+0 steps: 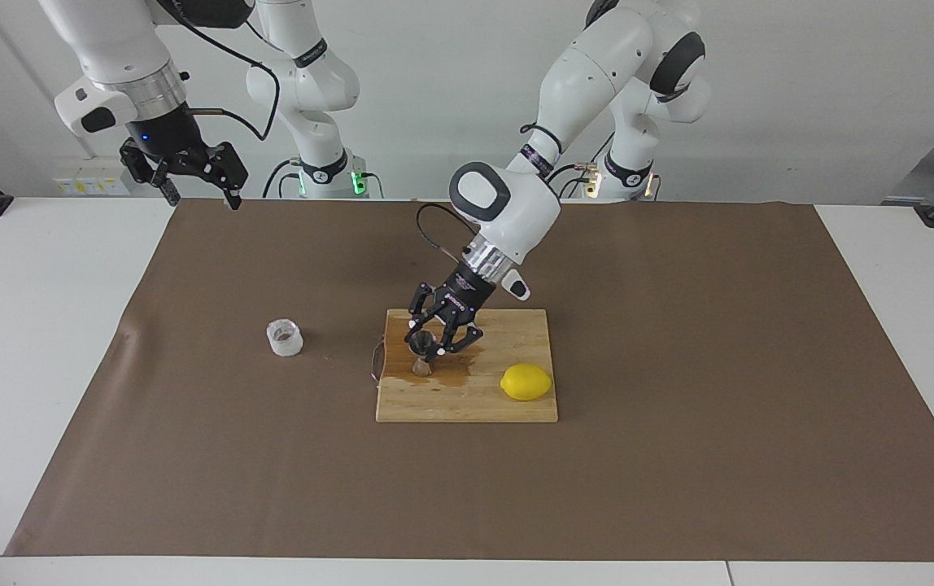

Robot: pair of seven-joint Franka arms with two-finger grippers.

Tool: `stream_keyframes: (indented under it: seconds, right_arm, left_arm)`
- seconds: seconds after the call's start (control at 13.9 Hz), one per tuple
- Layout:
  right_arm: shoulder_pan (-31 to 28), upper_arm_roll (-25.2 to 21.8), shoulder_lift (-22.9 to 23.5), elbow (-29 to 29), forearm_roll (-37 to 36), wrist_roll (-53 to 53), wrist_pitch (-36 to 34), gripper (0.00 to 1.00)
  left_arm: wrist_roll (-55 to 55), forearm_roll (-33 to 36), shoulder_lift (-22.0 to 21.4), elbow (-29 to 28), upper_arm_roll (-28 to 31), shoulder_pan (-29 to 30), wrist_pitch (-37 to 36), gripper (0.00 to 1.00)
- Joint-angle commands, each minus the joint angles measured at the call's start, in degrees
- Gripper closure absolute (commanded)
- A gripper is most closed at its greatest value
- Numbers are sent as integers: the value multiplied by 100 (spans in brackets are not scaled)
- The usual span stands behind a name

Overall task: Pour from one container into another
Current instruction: 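Lower the silver cup onto the board and open the left gripper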

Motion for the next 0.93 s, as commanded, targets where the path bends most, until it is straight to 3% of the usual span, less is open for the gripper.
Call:
stream_keyframes:
  seconds: [0.0, 0.07, 0.29, 0.5, 0.57, 0.72, 0.86]
  right_arm:
    - [-64, 43, -103, -98, 93, 65, -21, 0]
    - [-64, 43, -103, -98, 93, 65, -21, 0]
    - [-64, 43, -103, -98, 93, 65, -21, 0]
    - [-64, 43, -103, -98, 93, 65, -21, 0]
    - [-64, 43, -103, -98, 93, 65, -21, 0]
    - [-64, 43, -103, -98, 93, 65, -21, 0]
    - [-64, 43, -103, -98, 93, 65, -21, 0]
  left_arm:
    - [15, 87, 110, 157, 26, -106, 206, 59]
    - [15, 114, 119, 149, 26, -115, 250, 58]
    - [6, 236, 128, 140, 26, -115, 259, 40]
    - [6, 264, 128, 114, 26, -115, 267, 39]
    - [6, 264, 128, 113, 26, -106, 268, 35]
    - [6, 255, 128, 122, 26, -115, 285, 0]
    - [6, 255, 136, 148, 26, -106, 294, 0]
